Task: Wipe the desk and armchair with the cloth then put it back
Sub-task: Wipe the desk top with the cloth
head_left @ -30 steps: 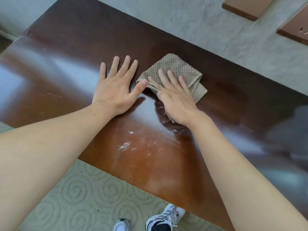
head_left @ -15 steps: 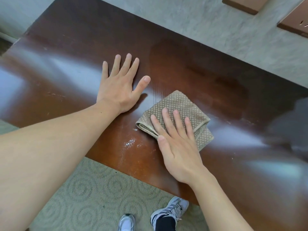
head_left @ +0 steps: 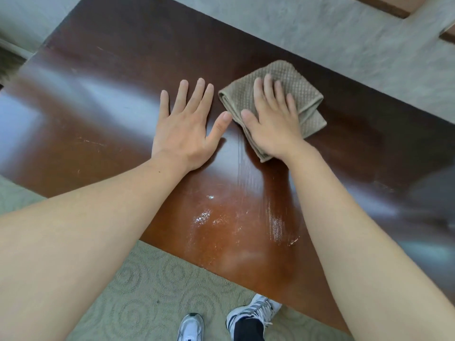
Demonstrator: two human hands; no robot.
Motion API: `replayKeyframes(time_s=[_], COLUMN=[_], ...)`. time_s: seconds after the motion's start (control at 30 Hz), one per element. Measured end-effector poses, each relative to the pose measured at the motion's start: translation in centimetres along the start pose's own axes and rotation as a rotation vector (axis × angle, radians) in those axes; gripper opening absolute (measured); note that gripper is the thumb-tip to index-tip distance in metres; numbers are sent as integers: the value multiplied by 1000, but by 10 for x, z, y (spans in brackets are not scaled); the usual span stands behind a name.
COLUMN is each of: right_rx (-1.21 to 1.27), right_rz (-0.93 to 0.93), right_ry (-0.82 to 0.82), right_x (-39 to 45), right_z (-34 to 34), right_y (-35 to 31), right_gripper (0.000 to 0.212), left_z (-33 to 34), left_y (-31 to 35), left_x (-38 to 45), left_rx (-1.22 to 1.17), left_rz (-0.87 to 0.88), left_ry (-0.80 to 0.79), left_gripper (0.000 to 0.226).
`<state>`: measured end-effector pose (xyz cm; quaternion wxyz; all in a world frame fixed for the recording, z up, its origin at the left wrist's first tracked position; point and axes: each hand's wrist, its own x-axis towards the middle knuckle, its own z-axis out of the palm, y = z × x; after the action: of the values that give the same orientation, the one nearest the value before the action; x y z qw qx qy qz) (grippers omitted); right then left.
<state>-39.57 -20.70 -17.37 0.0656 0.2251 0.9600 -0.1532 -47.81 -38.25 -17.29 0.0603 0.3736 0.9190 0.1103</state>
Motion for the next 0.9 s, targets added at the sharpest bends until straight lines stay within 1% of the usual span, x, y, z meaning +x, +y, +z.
replayKeyframes(time_s=[0.23, 0.37, 0.5, 0.63, 0.73, 0.83, 0.9], right_rx=[-17, -55, 23, 28, 26, 35, 37], right_rz=[-31, -41, -29, -52, -53, -49, -53], right_ry=[-23, -19, -6, -9, -6, 0, 5], right_x=[52, 56, 40, 5, -21, -45, -63], right_z=[-13, -11, -7, 3, 9, 14, 20], right_y=[-16, -23, -29, -40, -47, -49, -48], right_gripper=[60, 64, 71, 66, 64, 63, 62], left_z=[1, 0, 2, 3, -1, -6, -7], left_y=[0, -1, -1, -3, -5, -11, -18], left_x=[0, 0, 0, -1, -1, -11, -26], left_rx=[-6, -17, -29, -59, -153, -290, -294], left_rz=[-6, -1, 6, 16, 32, 46, 25], left_ry=[-13, -9, -5, 2, 12, 49, 75], left_gripper=[89, 85, 76, 74, 73, 67, 65])
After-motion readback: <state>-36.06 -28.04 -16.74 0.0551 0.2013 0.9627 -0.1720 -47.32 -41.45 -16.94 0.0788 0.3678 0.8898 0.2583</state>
